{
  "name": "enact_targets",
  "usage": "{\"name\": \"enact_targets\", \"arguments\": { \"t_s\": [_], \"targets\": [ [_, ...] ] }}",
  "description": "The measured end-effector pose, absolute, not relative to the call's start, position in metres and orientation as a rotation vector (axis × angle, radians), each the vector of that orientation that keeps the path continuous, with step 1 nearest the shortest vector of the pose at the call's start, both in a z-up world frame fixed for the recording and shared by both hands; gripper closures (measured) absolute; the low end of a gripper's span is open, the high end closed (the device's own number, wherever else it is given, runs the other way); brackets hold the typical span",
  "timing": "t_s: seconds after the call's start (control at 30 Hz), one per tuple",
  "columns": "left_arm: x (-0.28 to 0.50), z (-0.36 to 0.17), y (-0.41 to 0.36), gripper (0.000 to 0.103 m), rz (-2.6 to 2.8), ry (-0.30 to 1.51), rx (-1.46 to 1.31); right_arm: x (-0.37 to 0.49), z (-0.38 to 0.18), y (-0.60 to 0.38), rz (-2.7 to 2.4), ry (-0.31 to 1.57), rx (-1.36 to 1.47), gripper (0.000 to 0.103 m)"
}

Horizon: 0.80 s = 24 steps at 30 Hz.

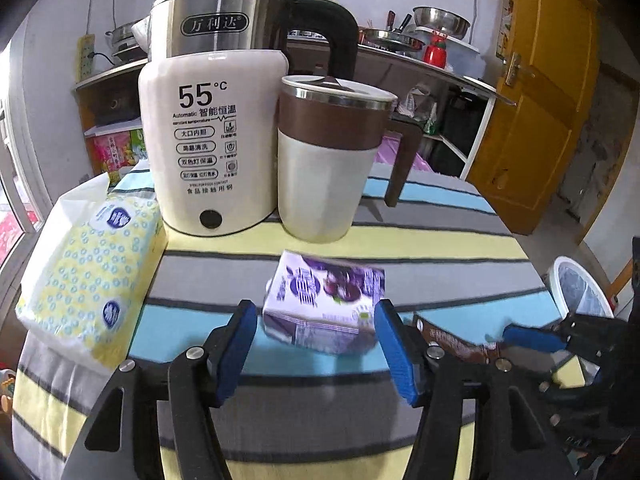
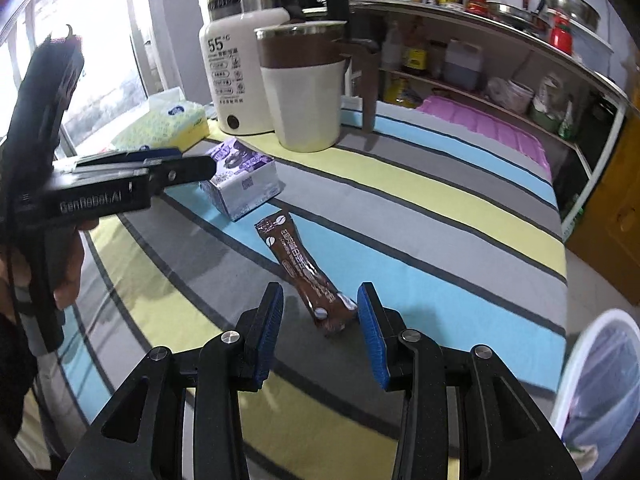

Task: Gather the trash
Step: 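Grasp the purple juice box with the left gripper while the right gripper grasps the brown snack stick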

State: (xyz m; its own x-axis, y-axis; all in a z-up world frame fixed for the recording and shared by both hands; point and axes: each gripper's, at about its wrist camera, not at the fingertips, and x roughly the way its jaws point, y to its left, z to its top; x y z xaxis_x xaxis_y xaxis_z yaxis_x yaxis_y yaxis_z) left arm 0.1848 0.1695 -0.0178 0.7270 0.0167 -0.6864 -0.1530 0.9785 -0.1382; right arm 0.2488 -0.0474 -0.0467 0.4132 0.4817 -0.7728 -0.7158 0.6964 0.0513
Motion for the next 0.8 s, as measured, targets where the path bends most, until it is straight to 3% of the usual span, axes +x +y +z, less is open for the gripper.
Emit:
{"name": "enact_targets", "arguments": {
  "t_s": [0.33,0.4,0.43,0.8],
  "targets": [
    [0.208,-0.029,0.167,0.033,0.058,0.788,-0.182,0.258,-0.061,-0.033,0.781,0.886,-0.369,0.064],
    [0.210,-0.030,0.168,0.032,0.062,0.790,-0.180,0.258,-0.061,-0.035,0.774,0.890,-0.358,0.079],
    [0.210,-0.029,0.168,0.032,0.064,0.792,-0.180,0.258,-0.060,-0.038,0.766,0.894,-0.350,0.081],
    [0.191,-0.027,0.150,0.031,-0.110,0.839,-0.294,0.248,-0.058,-0.076,0.709,0.913,-0.271,0.082]
  ]
}}
